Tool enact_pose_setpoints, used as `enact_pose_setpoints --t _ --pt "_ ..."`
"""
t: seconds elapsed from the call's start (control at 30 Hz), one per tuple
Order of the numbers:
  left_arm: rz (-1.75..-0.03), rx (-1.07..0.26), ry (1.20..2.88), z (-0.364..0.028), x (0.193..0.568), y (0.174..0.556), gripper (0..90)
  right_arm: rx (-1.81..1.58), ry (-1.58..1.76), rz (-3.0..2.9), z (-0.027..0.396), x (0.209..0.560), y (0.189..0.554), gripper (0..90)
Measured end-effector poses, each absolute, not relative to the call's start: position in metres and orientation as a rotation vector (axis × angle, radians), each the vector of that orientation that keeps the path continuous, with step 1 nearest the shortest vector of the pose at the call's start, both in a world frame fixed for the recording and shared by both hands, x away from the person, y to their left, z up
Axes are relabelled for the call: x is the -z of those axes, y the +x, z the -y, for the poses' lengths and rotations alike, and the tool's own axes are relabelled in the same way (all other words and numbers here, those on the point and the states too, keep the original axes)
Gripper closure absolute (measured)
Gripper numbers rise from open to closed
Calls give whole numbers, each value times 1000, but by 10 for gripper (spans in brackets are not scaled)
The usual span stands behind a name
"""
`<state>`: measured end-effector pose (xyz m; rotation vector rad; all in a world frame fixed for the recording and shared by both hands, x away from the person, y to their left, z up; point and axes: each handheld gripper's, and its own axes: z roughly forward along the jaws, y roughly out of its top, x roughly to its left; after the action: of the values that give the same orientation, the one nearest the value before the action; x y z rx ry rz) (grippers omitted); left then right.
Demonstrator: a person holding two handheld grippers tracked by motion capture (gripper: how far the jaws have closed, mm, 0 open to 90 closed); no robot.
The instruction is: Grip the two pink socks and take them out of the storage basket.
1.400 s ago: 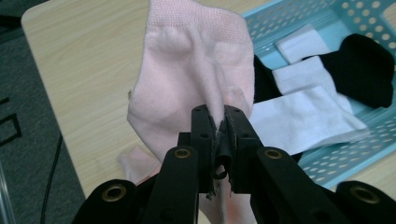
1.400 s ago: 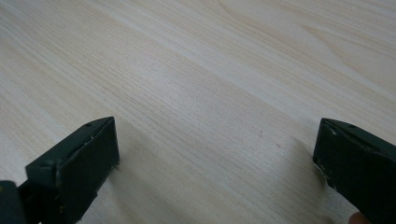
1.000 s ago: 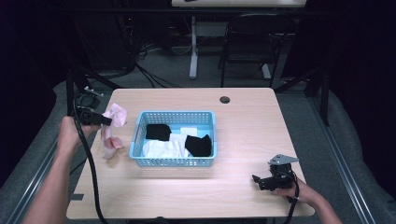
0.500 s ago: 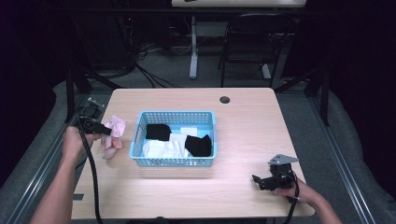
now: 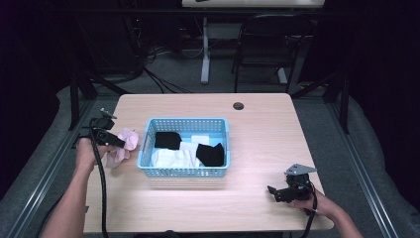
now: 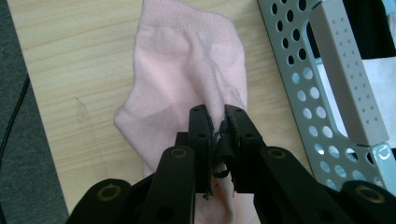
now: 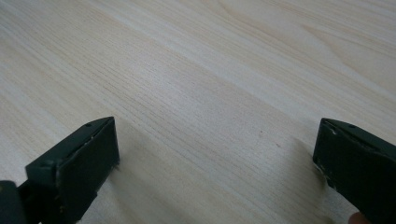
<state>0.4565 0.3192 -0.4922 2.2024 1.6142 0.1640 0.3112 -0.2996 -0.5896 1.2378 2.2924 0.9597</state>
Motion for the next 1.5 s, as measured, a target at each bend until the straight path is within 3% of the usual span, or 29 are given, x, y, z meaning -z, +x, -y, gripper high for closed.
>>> enact_pose_setpoints --t 0.1,0.4,0.63,1.1,1.5 --pt "-1622 -145 2203 -318 492 456 742 -959 1237 -2296 300 589 311 0" --pt "-1628 -223 2184 -324 479 445 366 -960 1236 -2298 300 589 311 0" --pt "-1582 -311 2182 -324 459 424 186 -958 1235 -2298 300 589 311 0" --pt "-1494 -358 2178 -321 448 379 139 -960 1236 -2298 300 589 311 0" --pt "-1510 -308 2135 -325 480 341 45 -959 1235 -2298 300 589 311 0"
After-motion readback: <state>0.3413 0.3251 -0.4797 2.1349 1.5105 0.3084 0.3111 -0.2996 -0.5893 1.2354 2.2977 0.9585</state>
